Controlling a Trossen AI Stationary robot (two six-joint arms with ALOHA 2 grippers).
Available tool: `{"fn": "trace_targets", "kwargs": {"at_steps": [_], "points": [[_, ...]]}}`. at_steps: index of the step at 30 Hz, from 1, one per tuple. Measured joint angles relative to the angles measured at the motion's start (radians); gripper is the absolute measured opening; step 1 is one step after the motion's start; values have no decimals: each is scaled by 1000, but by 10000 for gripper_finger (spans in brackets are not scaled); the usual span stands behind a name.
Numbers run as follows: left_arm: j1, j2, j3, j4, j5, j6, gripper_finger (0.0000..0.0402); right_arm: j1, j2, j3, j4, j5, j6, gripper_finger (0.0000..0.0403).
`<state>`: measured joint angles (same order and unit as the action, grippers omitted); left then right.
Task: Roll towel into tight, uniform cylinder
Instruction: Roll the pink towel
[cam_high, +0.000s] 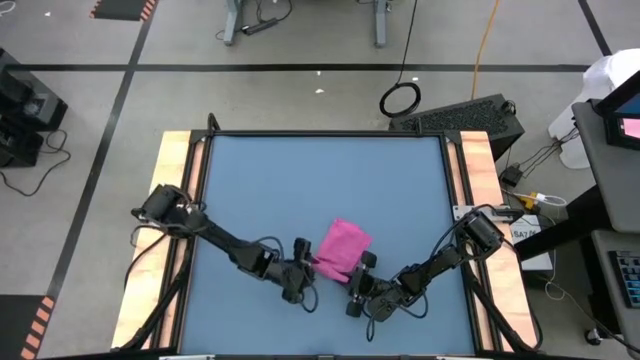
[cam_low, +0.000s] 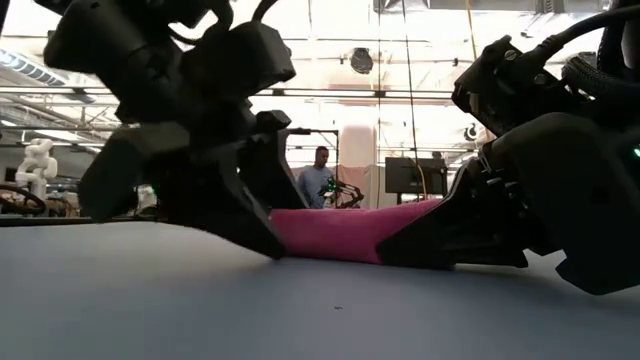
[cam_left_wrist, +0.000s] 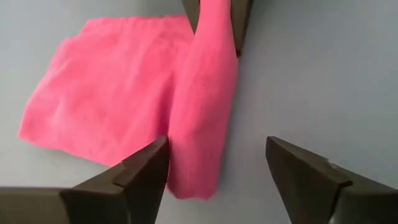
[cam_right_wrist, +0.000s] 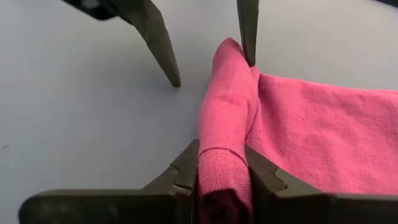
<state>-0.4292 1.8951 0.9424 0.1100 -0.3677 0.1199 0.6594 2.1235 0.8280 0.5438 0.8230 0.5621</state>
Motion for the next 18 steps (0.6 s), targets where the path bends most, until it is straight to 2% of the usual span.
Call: {"fn": "trace_targets", "kwargs": {"at_steps": [5, 10, 13, 16, 18], "points": [[3, 26, 0, 62, -5, 25, 234, 0, 0, 0, -2, 0, 0, 65], [22, 29, 0, 65, 6, 20, 162, 1, 0, 0, -4, 0, -2, 66], [42, 29, 3, 63, 53, -13, 97, 1, 0, 0, -4, 0, -15, 66], [65, 29, 14, 57, 142, -72, 33, 6, -5, -1, -2, 0, -69, 72], [81, 28, 28, 39, 213, -119, 25, 13, -23, -2, -7, -1, -115, 86]]}}
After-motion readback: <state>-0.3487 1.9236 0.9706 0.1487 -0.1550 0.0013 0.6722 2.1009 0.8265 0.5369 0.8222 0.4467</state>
